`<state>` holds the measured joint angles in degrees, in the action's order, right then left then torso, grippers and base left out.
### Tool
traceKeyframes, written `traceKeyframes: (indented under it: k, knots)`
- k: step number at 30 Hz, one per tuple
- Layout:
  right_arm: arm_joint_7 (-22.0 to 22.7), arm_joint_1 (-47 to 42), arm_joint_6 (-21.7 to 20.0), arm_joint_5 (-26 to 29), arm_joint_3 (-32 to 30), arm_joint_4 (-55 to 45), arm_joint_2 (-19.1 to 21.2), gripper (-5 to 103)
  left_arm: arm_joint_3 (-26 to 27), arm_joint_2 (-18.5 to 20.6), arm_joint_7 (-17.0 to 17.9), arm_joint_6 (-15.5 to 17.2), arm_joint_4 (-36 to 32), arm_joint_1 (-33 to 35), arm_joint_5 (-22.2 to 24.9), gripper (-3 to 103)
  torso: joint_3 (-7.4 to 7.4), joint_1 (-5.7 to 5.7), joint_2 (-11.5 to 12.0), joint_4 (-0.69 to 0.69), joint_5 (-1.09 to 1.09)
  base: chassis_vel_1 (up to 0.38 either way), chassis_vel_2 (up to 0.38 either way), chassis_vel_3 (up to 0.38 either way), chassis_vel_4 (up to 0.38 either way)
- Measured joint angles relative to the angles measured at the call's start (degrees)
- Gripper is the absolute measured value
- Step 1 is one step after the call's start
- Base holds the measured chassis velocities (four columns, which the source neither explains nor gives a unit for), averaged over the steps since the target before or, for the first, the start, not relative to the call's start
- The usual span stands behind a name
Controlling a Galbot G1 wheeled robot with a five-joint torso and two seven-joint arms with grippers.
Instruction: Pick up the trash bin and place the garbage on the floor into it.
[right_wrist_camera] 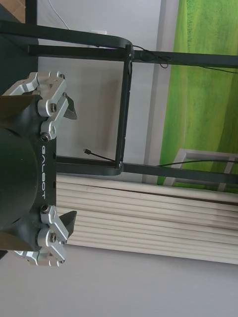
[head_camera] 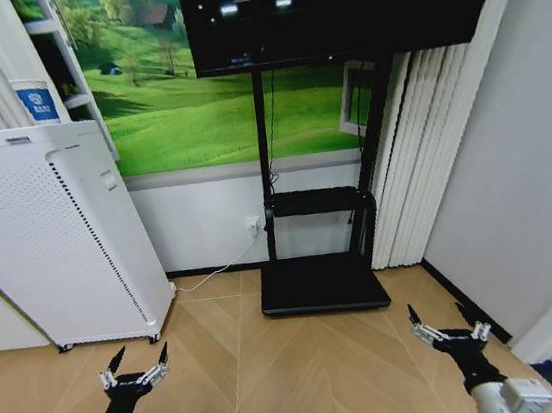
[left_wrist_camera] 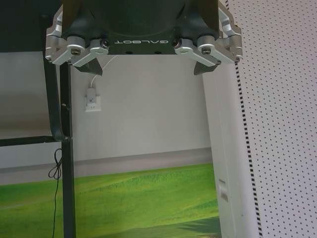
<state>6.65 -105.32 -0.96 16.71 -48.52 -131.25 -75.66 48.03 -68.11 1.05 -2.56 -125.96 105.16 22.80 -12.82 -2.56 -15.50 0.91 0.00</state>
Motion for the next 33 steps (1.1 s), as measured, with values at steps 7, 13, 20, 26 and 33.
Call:
traceKeyframes:
  k: [7,13,20,26,33]
  knots:
    - [0.0,0.0,0.0,0.0,0.0,0.0,0.0,100,0.0,0.0,0.0,0.0,0.0,0.0,0.0,100,-0.99,-0.43,-1.4,0.0,0.0,0.0,0.0,0.0,0.0]
    - [0.0,0.0,0.0,0.0,0.0,0.1,0.0,100,0.0,0.0,0.0,0.0,0.0,0.0,0.0,100,-2.21,-1.04,-3.3,0.0,0.0,0.0,0.0,0.0,0.0]
    - [0.0,0.0,0.1,0.0,0.0,0.1,0.0,100,0.0,0.0,0.0,0.0,-0.1,0.0,0.0,100,-3.31,-1.64,-5.0,0.0,0.0,0.0,0.0,0.0,0.0]
    - [0.0,0.0,0.1,0.0,0.0,0.1,0.0,100,0.0,0.0,0.0,0.0,-0.1,0.0,0.0,100,-4.17,-2.14,-6.3,0.0,0.0,0.0,0.0,0.0,0.0]
    - [0.0,0.0,0.1,0.0,0.0,0.1,0.0,100,0.0,0.0,0.0,0.0,-0.1,0.0,0.0,100,-4.82,-2.6,-7.4,0.0,0.0,0.0,0.0,0.0,0.0]
